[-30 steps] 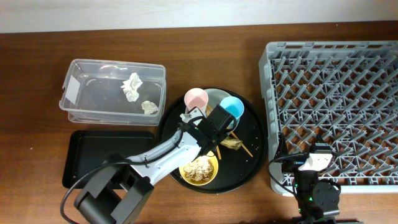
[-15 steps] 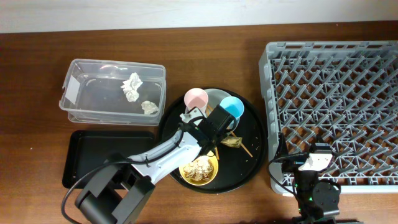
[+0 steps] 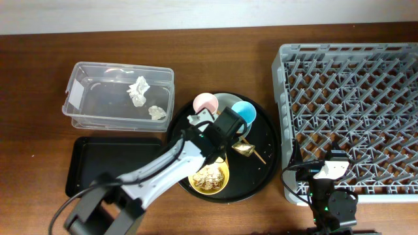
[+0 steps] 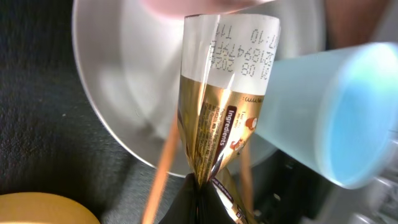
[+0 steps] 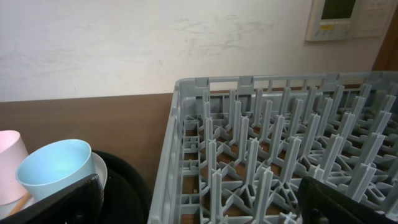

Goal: Sort waste into correct bins and load items into the dishwasher rack
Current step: 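Grasp the gold snack wrapper on the plate with the left gripper, then carry the gold wrapper left and drop it into the clear bin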

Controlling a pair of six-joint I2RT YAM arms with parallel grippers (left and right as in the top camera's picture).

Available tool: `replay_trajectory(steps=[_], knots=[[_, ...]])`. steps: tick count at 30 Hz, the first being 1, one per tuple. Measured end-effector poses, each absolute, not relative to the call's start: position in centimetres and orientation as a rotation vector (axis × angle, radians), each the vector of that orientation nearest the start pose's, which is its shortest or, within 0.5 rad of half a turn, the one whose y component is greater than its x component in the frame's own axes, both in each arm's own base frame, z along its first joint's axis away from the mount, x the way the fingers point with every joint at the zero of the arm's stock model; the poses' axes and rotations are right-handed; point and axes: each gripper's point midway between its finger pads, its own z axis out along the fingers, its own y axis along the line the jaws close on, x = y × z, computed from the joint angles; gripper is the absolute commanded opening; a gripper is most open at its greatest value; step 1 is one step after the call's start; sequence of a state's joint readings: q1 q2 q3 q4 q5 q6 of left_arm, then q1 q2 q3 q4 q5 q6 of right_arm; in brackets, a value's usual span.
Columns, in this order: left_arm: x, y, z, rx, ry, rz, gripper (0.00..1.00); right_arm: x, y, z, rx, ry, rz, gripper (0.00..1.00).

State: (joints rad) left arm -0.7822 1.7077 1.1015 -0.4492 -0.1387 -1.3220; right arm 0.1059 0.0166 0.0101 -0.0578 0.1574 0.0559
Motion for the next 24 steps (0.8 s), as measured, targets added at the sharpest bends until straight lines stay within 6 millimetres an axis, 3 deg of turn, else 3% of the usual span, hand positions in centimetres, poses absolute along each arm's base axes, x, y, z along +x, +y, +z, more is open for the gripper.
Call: replay_trajectory(steps=[6, 10, 14, 17, 19, 24], knots=[[31.2, -27.3, 12.0, -0.580, 2.544, -0.610, 0.01, 24.6, -0.1, 16.1, 0.080, 1.632, -0.004, 0.98], [32.3, -25.5, 15.7, -0.456, 2.464, -0.629, 0.00, 24.6, -0.1, 16.1, 0.080, 1.632, -0.004, 0.98], [35.4, -20.2, 19.1, -0.426, 2.346, -0.561, 0.00, 24.6, -0.1, 16.1, 0.079, 1.632, -0.005, 0.98], [37.2, -16.3, 19.2, -0.465, 2.316, -0.477, 0.00, 24.6, -0.1, 16.1, 0.079, 1.632, -0.005, 0.98], [38.9, -11.3, 19.1, -0.584, 2.275, -0.386, 0.00, 24.6, -0.1, 16.1, 0.079, 1.632, -0.004, 0.98], [40.3, -3.6, 19.1, -0.775, 2.198, -0.271, 0.00, 24.6, -0.1, 16.1, 0.080, 1.632, -0.005, 0.98]])
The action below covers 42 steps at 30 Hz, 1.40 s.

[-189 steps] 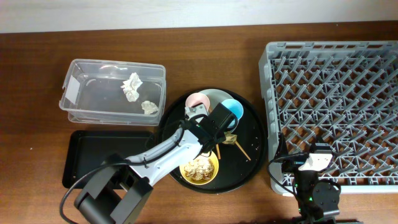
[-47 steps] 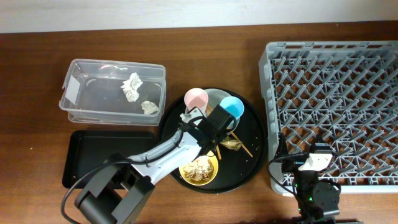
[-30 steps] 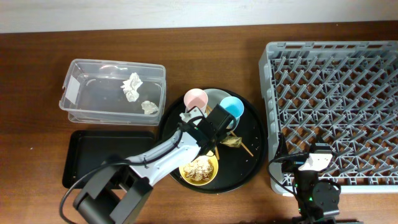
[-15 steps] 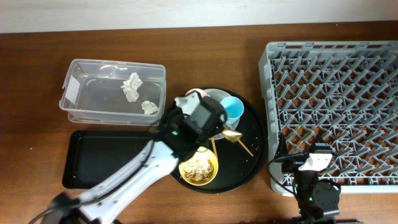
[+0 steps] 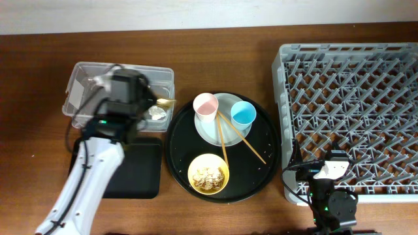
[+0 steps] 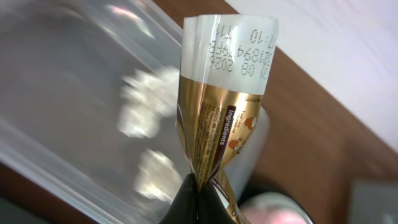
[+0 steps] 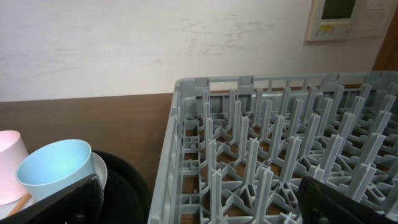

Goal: Sort waste into correct bins and load items into the dishwasher rack
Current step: 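Carry the gold wrapper left and drop it into the clear bin, then grasp the rim of the yellow noodle bowl with the left gripper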

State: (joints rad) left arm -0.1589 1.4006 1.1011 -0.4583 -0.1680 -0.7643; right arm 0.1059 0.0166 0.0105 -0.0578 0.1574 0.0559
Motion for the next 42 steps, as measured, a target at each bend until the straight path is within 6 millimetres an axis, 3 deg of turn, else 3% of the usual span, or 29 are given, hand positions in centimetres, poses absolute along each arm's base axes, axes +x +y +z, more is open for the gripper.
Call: replay_trajectory(steps=[4, 8, 9, 10, 11, 12, 13, 15, 21, 25, 29, 36, 40, 42], knots=[[40.6, 0.0, 19.0, -0.864, 2.161, -0.222, 0.01, 24.6, -0.1, 16.1, 0.080, 1.632, -0.005, 0.98], [41.4, 1.8, 17.6, -0.916, 2.155, -0.188, 0.00, 24.6, -0.1, 16.1, 0.080, 1.632, -0.005, 0.98], [41.7, 2.2, 16.9, -0.928, 2.162, -0.178, 0.05, 24.6, -0.1, 16.1, 0.079, 1.632, -0.005, 0.98], [42.0, 2.5, 16.0, -0.940, 2.173, -0.168, 0.18, 24.6, -0.1, 16.1, 0.080, 1.632, -0.005, 0.98], [42.2, 2.6, 15.5, -0.944, 2.181, -0.160, 0.25, 24.6, -0.1, 16.1, 0.079, 1.632, -0.005, 0.98], [42.3, 2.9, 14.8, -0.955, 2.191, -0.150, 0.40, 24.6, -0.1, 16.1, 0.080, 1.632, -0.004, 0.98], [42.3, 3.3, 14.5, -0.962, 2.194, -0.142, 0.64, 24.6, -0.1, 16.1, 0.080, 1.632, -0.005, 0.98], [42.4, 3.7, 14.6, -0.968, 2.183, -0.138, 0.82, 24.6, -0.1, 16.1, 0.080, 1.632, -0.004, 0.98], [42.5, 3.8, 15.1, -0.964, 2.171, -0.152, 0.85, 24.6, -0.1, 16.1, 0.079, 1.632, -0.005, 0.98], [41.8, 1.3, 17.6, -0.840, 2.200, -0.316, 0.82, 24.6, -0.1, 16.1, 0.079, 1.632, -0.005, 0.98], [38.2, -3.9, 20.4, -0.658, 2.301, -0.587, 0.74, 24.6, -0.1, 16.1, 0.080, 1.632, -0.005, 0.98], [30.8, -14.5, 20.2, -0.289, 2.557, -0.814, 0.49, 24.6, -0.1, 16.1, 0.079, 1.632, -0.005, 0.98], [26.6, -19.5, 19.1, -0.030, 2.666, -0.792, 0.37, 24.6, -0.1, 16.1, 0.079, 1.632, -0.005, 0.98], [25.2, -21.4, 18.8, 0.078, 2.680, -0.771, 0.36, 24.6, -0.1, 16.1, 0.080, 1.632, -0.004, 0.98]])
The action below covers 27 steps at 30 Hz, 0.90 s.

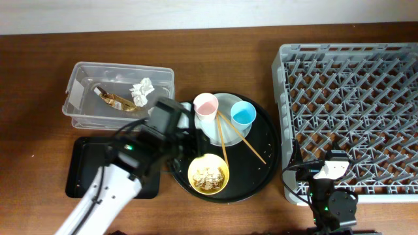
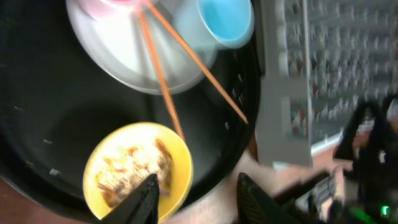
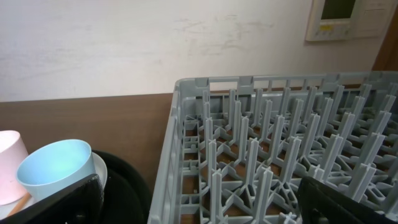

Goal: Sort waste into correct bins and load items into the dishwasher rack
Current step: 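Grasp the rim of the yellow noodle bowl with the left gripper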

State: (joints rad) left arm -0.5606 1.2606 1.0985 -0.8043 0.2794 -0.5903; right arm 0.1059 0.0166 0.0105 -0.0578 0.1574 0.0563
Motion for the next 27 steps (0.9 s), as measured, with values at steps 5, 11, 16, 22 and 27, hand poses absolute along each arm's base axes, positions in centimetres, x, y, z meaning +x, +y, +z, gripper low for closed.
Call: replay_trajectory(steps=[5, 11, 16, 22, 27], knots=[[22.4, -24.7, 17.0, 0.265, 2.719, -0.674, 0.36, 24.6, -0.1, 16.1, 0.080, 1.632, -0.005, 0.98], [20.8, -26.8, 13.2, 0.300, 2.806, -0.523, 0.36, 24.6, -0.1, 16.1, 0.080, 1.632, -0.004, 0.98], [20.3, -27.7, 9.8, 0.325, 2.878, -0.423, 0.36, 24.6, -0.1, 16.1, 0.080, 1.632, -0.004, 0.98], [21.0, -28.3, 6.9, 0.330, 2.901, -0.339, 0.31, 24.6, -0.1, 16.1, 0.080, 1.632, -0.005, 0.98], [21.0, -28.1, 4.6, 0.332, 2.942, -0.266, 0.30, 24.6, -0.1, 16.1, 0.079, 1.632, -0.005, 0.98]])
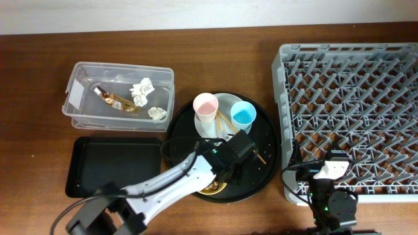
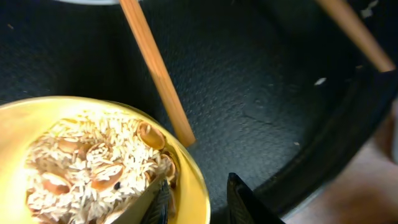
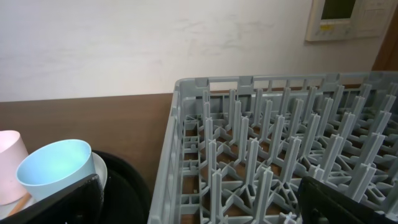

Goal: Sort waste into correct bins and load items into the dishwasher rack
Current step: 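Grasp the rim of the yellow noodle bowl with the left gripper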

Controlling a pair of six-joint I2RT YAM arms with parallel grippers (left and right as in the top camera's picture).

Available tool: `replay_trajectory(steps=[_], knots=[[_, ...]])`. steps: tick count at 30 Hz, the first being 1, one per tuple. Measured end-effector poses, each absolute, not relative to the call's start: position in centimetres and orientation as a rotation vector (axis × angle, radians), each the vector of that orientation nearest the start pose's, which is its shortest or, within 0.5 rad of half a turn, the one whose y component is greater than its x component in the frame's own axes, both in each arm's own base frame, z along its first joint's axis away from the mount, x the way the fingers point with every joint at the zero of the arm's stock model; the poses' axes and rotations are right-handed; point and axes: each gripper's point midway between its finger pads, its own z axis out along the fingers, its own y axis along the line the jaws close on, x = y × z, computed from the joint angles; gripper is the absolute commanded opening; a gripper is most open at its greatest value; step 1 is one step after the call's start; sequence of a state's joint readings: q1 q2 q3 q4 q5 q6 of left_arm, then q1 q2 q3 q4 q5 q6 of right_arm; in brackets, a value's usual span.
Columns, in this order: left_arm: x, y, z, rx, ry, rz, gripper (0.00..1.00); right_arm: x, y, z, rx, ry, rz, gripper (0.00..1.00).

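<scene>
A yellow bowl (image 2: 93, 155) of rice and food scraps sits at the front of the round black tray (image 1: 264, 163). My left gripper (image 2: 198, 186) is open and low over the bowl's right rim, one finger inside the bowl and one outside. In the overhead view the arm hides most of the bowl. Two chopsticks (image 2: 155, 74) lie across the white plate (image 1: 224, 100), which holds a pink cup (image 1: 206, 104) and a blue cup (image 1: 243, 114). My right gripper (image 3: 199, 202) is open and empty beside the grey dishwasher rack (image 1: 353, 111).
A clear plastic bin (image 1: 81, 111) at the back left holds a gold wrapper (image 1: 114, 100) and crumpled tissues (image 1: 140, 90). A black rectangular tray (image 1: 114, 166) lies in front of it. The rack fills the right side of the table.
My left gripper was higher over the round tray with the whole bowl in sight. Now it is down at the bowl's right rim, jaws astride it. The right arm has not moved.
My left gripper was shut on the gold wrapper above the plate, then held it over the clear bin. Later the wrapper lay in the bin and the gripper was open over the round tray. Now it straddles the yellow bowl's rim.
</scene>
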State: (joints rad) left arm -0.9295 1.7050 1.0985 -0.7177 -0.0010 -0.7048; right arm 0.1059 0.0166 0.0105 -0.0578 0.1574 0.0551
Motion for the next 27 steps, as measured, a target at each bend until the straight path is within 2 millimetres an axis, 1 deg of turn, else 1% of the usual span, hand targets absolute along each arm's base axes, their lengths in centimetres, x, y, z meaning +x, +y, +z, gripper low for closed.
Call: replay_trajectory(steps=[3, 7, 9, 11, 15, 17, 21, 27], knots=[[20.9, -27.9, 3.7, 0.335, 2.962, -0.237, 0.30, 24.6, -0.1, 16.1, 0.079, 1.632, -0.005, 0.98], [21.2, -27.5, 3.6, 0.328, 2.948, -0.196, 0.30, 24.6, -0.1, 16.1, 0.080, 1.632, -0.005, 0.98], [21.3, -26.8, 3.6, 0.325, 2.943, -0.139, 0.30, 24.6, -0.1, 16.1, 0.079, 1.632, -0.005, 0.98], [21.4, -25.5, 3.5, 0.326, 2.935, -0.043, 0.30, 24.6, -0.1, 16.1, 0.079, 1.632, -0.005, 0.98], [22.1, -23.4, 3.7, 0.320, 2.885, 0.123, 0.30, 24.6, -0.1, 16.1, 0.080, 1.632, -0.005, 0.98], [22.6, -22.8, 3.8, 0.321, 2.858, 0.173, 0.30, 24.6, -0.1, 16.1, 0.080, 1.632, -0.004, 0.98], [23.1, -22.4, 4.0, 0.315, 2.823, 0.214, 0.30, 24.6, -0.1, 16.1, 0.080, 1.632, -0.004, 0.99], [23.3, -22.3, 4.1, 0.312, 2.811, 0.223, 0.30, 24.6, -0.1, 16.1, 0.080, 1.632, -0.005, 0.98]])
